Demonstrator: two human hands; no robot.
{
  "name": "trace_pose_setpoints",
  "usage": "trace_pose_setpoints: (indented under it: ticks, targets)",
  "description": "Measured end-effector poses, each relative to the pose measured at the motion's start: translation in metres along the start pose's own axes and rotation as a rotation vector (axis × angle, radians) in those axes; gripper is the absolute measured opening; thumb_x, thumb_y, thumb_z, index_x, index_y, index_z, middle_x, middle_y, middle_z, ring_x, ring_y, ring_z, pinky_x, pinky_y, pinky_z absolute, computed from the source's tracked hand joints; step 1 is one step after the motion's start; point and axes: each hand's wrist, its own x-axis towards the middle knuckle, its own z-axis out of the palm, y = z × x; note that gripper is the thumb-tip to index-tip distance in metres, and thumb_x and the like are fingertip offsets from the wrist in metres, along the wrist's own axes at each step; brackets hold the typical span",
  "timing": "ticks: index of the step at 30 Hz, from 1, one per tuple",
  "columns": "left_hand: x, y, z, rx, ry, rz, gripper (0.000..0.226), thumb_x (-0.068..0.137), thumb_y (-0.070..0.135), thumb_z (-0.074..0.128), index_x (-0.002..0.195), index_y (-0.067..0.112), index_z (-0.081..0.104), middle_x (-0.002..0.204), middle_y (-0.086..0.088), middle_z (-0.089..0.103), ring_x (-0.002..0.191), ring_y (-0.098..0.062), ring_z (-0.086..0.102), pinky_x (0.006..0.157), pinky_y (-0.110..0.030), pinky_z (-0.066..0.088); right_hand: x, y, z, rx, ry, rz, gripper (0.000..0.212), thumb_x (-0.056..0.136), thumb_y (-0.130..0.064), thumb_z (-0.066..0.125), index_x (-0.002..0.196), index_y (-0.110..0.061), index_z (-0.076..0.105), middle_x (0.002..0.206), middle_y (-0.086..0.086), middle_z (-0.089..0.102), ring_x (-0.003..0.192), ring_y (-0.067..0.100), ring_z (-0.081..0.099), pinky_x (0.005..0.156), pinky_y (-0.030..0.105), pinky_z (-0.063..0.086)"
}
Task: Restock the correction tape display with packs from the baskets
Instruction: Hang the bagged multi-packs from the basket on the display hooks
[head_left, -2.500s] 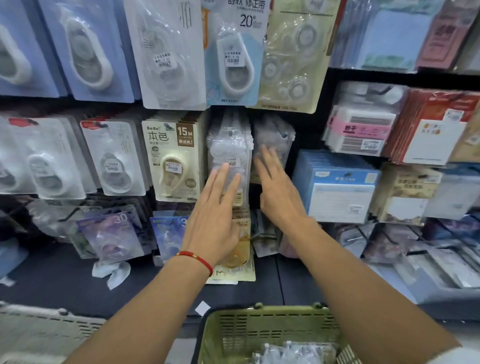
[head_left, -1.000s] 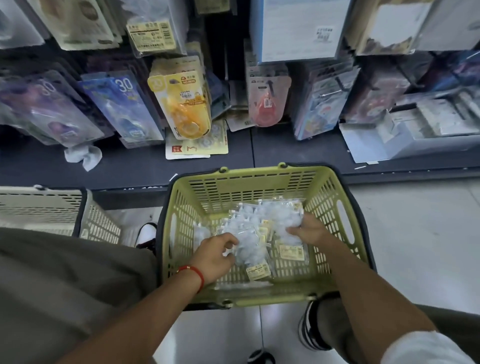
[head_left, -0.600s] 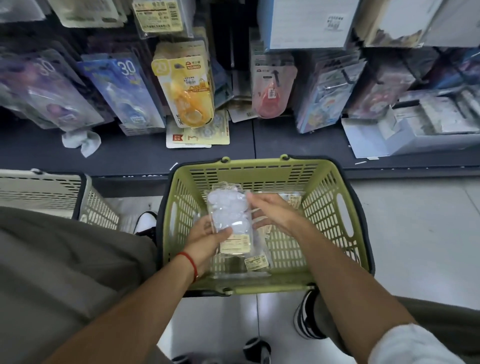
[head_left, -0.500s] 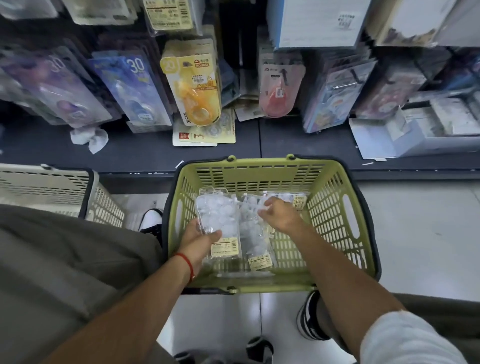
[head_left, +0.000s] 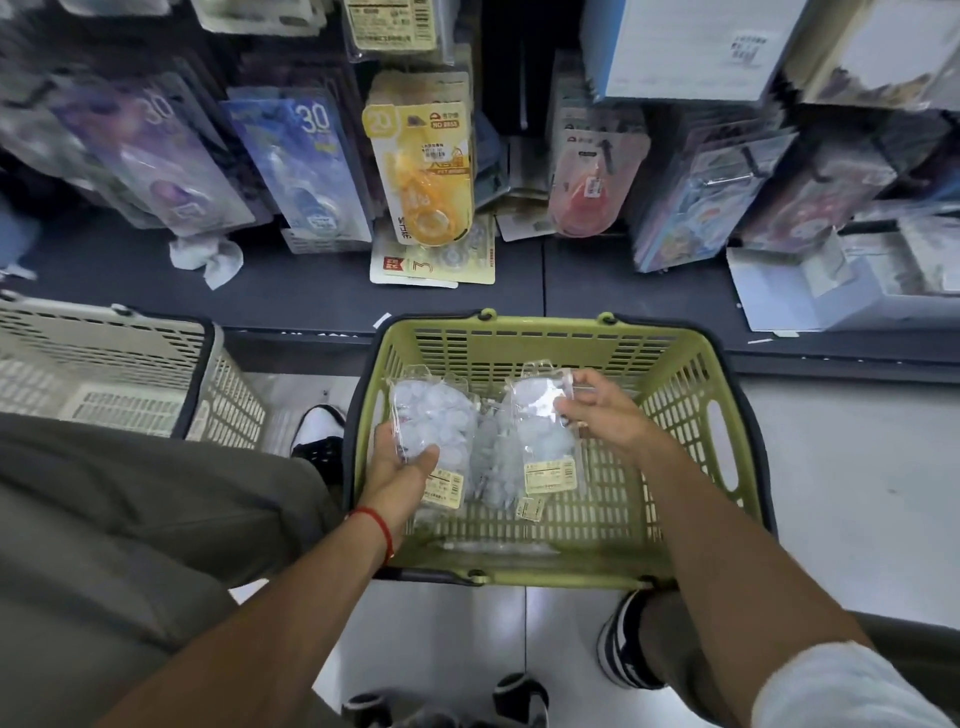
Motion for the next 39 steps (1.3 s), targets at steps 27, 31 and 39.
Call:
trace_pose_setpoints:
  ticks: [27, 31, 39]
  targets:
    - [-0.005, 0.019, -0.021, -0.172, -0.042, 0.118, 0.068, 0.079, 0.002, 0.088, 0.12, 0.045, 0.056, 0.115, 0.008, 0.078, 0.106, -0.019, 0.076, 0.088, -0.046, 0.063, 0.009, 0.061, 0.085, -0.99, -0.173, 0.024, 0.067, 0.094, -0.022, 0.077, 0.153, -0.015, 0.047, 0.152, 0.009, 0.046, 0.139, 0.028, 0.05, 0.111, 0.036, 0.044]
    - [-0.006, 0.022, -0.019, -0.214, 0.011, 0.107, 0.065, 0.081, -0.002, 0.085, 0.122, 0.039, 0.056, 0.118, -0.001, 0.077, 0.098, -0.026, 0.079, 0.074, -0.049, 0.065, -0.003, 0.03, 0.028, -0.643, -0.17, 0.122, 0.041, 0.095, -0.019, 0.077, 0.133, -0.021, 0.062, 0.138, 0.001, 0.057, 0.125, 0.019, 0.056, 0.107, 0.032, 0.046]
    - [-0.02, 0.049, 0.008, -0.328, 0.044, 0.224, 0.06, 0.088, -0.004, 0.079, 0.128, 0.03, 0.051, 0.121, -0.006, 0.073, 0.083, -0.017, 0.08, 0.064, -0.04, 0.066, -0.08, -0.065, -0.041, 0.131, -0.191, -0.098, 0.05, 0.092, -0.014, 0.074, 0.14, -0.017, 0.063, 0.132, 0.016, 0.073, 0.125, 0.039, 0.067, 0.109, 0.055, 0.048]
